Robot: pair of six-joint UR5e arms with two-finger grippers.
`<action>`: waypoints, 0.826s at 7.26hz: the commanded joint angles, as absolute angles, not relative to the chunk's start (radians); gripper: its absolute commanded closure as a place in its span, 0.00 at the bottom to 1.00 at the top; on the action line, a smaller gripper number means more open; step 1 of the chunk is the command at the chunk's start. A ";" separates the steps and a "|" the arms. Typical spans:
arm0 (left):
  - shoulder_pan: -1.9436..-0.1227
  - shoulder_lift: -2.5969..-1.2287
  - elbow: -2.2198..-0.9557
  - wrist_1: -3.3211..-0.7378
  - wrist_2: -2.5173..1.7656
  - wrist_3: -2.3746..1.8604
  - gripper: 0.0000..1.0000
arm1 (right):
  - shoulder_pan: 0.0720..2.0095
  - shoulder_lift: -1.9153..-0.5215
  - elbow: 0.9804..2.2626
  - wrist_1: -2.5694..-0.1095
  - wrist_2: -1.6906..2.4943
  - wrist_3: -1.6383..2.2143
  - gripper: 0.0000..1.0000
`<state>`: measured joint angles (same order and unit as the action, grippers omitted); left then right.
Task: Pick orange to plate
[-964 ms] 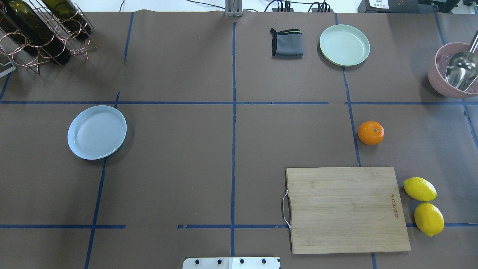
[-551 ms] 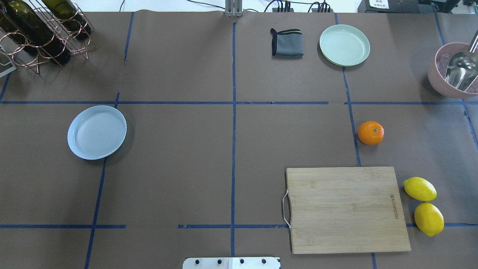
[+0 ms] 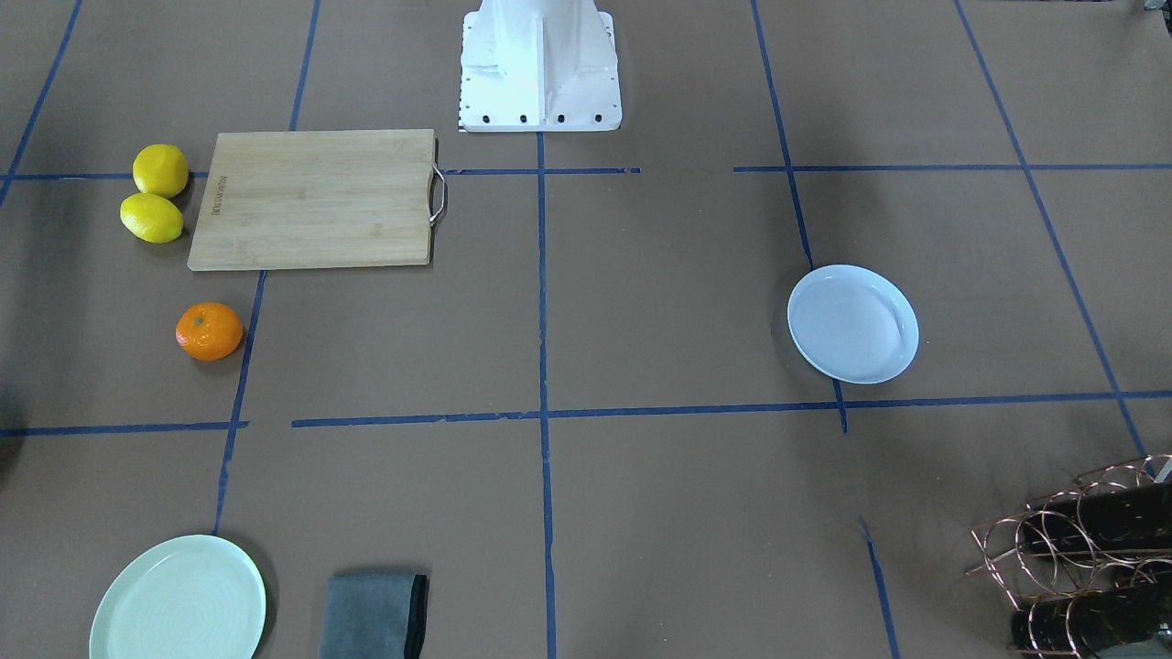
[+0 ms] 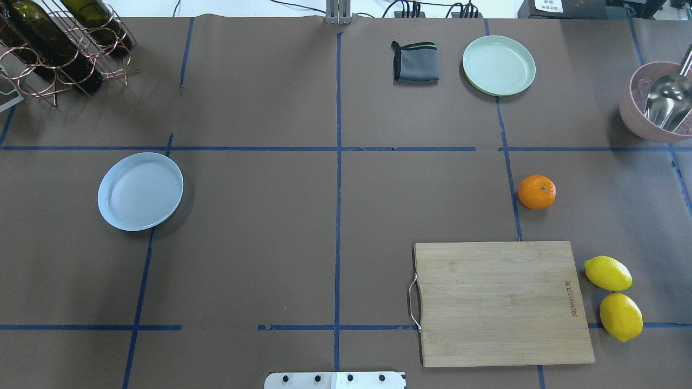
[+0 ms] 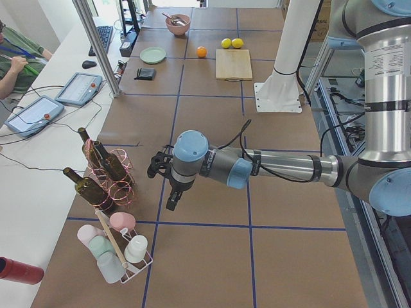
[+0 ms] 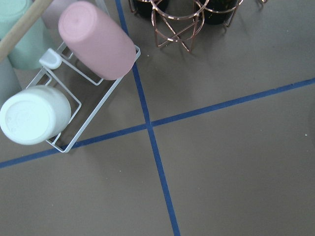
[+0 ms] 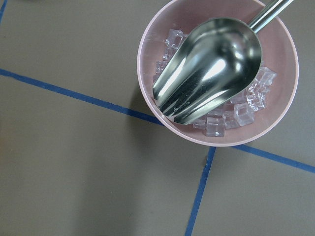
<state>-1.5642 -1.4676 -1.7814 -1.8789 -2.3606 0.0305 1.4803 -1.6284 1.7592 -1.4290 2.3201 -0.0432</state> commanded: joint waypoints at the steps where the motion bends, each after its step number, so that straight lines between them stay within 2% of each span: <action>1: -1.562 -1.526 -1.745 -2.184 -2.367 0.025 0.00 | 1.480 -1.631 1.738 -1.405 2.326 -0.049 0.00; 2: -1.559 -1.526 -1.703 -2.301 -2.393 -0.062 0.00 | 1.480 -1.635 1.741 -1.404 2.326 -0.048 0.00; 4: -1.414 -1.528 -1.666 -2.533 -2.399 -0.171 0.00 | 1.480 -1.637 1.750 -1.404 2.327 -0.046 0.00; 6: -1.240 -1.522 -1.664 -2.588 -2.355 -0.486 0.00 | 1.480 -1.640 1.749 -1.404 2.332 -0.045 0.00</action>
